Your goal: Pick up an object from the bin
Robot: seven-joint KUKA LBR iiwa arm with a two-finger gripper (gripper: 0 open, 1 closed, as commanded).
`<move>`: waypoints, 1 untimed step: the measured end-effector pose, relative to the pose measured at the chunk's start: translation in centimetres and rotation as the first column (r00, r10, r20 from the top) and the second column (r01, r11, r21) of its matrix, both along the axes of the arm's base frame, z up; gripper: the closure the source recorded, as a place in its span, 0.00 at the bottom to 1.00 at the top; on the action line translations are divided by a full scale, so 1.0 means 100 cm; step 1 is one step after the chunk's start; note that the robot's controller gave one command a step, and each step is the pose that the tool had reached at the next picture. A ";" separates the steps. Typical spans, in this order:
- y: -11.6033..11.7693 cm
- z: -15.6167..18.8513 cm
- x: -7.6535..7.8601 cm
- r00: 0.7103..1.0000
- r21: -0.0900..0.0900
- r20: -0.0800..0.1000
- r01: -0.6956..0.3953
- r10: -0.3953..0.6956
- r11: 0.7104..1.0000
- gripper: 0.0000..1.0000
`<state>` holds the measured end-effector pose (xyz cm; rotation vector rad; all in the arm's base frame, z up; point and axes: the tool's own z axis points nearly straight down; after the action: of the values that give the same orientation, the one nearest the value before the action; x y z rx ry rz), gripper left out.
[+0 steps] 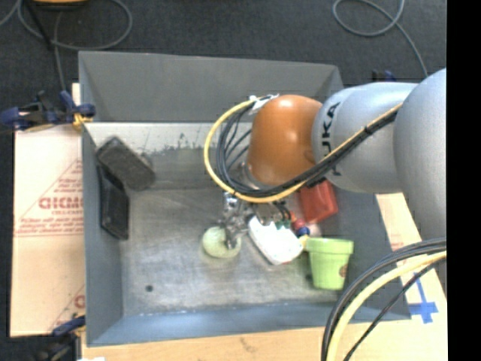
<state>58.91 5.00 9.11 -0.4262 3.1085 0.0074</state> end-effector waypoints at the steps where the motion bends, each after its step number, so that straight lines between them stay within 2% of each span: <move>1: 0.000 0.000 0.000 1.000 0.000 0.000 0.001 -0.001 1.000 1.00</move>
Offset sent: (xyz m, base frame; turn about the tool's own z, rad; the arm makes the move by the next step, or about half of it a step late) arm 0.0053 0.0103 0.1145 -0.0393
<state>58.91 5.01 9.11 -0.4246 3.1089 0.0082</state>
